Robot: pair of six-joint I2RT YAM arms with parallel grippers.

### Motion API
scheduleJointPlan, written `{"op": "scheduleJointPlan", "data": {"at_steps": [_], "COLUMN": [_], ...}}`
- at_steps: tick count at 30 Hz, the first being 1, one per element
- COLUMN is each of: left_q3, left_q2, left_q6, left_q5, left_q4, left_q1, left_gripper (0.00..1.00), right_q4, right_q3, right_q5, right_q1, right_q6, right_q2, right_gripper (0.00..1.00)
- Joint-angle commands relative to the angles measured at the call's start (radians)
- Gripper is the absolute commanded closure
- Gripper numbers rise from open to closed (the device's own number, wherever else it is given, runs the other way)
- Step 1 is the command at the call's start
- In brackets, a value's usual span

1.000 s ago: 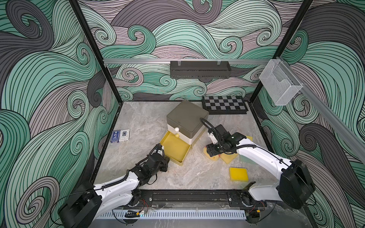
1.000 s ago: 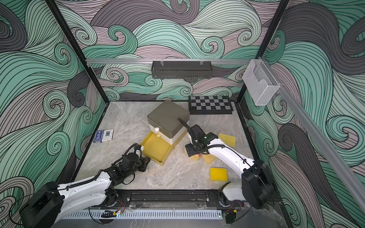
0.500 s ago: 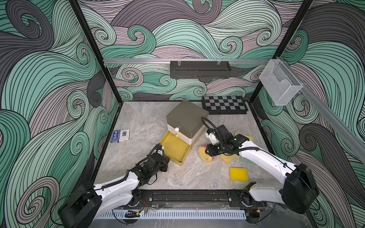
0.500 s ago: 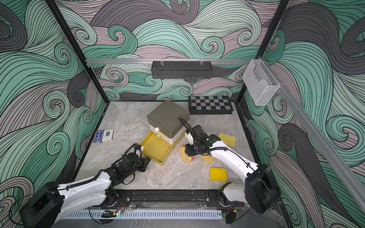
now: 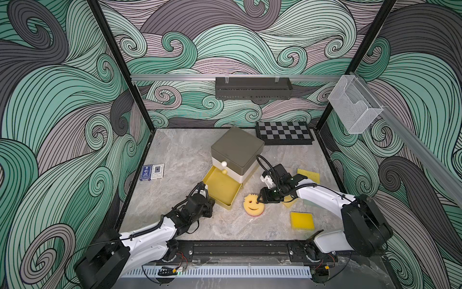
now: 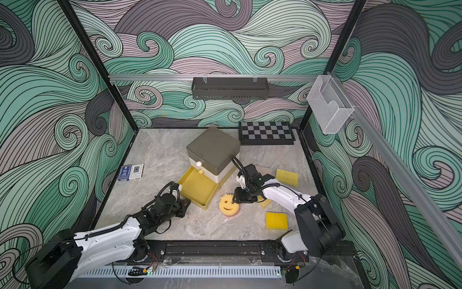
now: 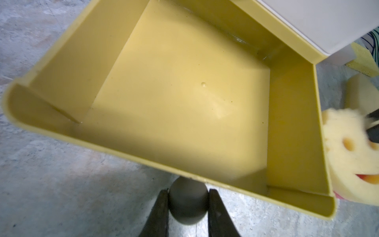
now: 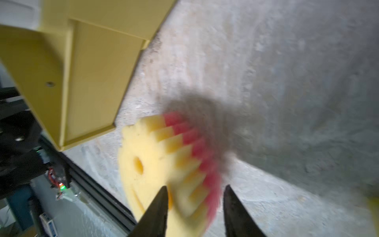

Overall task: Take the sponge out of the drawer
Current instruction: Adjust the sponge at the center of the board, then close the drawer in the storage box.

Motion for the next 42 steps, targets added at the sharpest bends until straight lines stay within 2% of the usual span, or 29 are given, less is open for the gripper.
{"op": "scheduleJointPlan", "data": {"at_steps": [1,2,4,7,11,14,17,20,26,30,35,42], "left_q3": [0.015,0.016,0.016,0.016,0.025,0.038,0.051,0.066,0.087,0.09,0.101,0.145], "left_q2": [0.01,0.012,0.012,0.011,0.01,0.006,-0.007,-0.018,-0.019,-0.024,-0.013,0.05], "left_q6": [0.01,0.012,0.011,0.01,0.017,0.029,0.039,0.045,0.062,0.061,0.078,0.103], "left_q5": [0.012,0.013,0.013,0.011,0.007,-0.001,-0.008,-0.018,-0.025,-0.03,-0.049,-0.05], "left_q4": [-0.047,-0.045,-0.047,-0.048,-0.055,-0.068,-0.085,-0.104,-0.125,-0.129,-0.119,-0.078], "left_q1": [-0.008,-0.008,-0.008,-0.008,-0.007,-0.008,-0.007,-0.007,-0.008,-0.008,-0.008,-0.006], "left_gripper": [0.89,0.89,0.89,0.89,0.89,0.89,0.89,0.89,0.89,0.89,0.89,0.89], "right_q4": [-0.045,-0.056,-0.077,-0.092,-0.068,-0.039,0.023,0.065,0.071,0.09,0.116,0.12], "right_q3": [0.021,0.023,0.03,0.051,0.147,0.256,0.36,0.484,0.748,0.863,0.904,0.88], "right_q5": [0.196,0.222,0.265,0.293,0.145,-0.022,-0.135,-0.237,-0.275,-0.38,-0.49,-0.564], "right_q1": [-0.007,-0.007,-0.007,-0.012,-0.093,-0.173,-0.233,-0.278,-0.31,-0.31,-0.281,-0.258], "right_q6": [0.045,0.048,0.049,0.036,-0.042,-0.092,-0.118,-0.118,-0.133,-0.119,-0.128,-0.15], "right_q2": [0.0,-0.01,-0.046,-0.136,-0.178,-0.118,-0.046,0.056,0.254,0.389,0.471,0.487], "right_gripper": [0.45,0.39,0.35,0.33,0.31,0.31,0.31,0.25,0.21,0.2,0.2,0.2]}}
